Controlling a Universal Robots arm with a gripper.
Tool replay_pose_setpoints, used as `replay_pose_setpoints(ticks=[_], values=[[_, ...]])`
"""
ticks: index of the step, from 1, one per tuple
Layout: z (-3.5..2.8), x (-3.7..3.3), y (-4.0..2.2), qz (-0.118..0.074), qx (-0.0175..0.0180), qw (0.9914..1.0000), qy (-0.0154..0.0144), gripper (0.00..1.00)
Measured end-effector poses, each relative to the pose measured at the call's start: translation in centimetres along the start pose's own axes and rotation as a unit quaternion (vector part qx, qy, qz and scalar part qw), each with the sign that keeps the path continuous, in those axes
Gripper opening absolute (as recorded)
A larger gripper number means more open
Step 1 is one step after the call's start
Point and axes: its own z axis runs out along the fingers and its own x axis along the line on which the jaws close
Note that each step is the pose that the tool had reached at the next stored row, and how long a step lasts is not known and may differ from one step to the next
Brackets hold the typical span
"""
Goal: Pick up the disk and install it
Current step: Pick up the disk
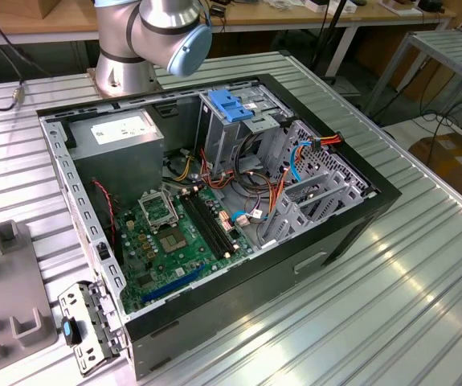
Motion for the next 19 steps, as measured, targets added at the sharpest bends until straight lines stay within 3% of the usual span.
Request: replay_pose_setpoints(ticks=[4,19], values=[[-0.6,-0.02,0.0,0.0,0.0,1.0,0.0,0.37],[-3.82,-0.1,0.03,0.0,0.0001,1.0,-0.0003,0.37]])
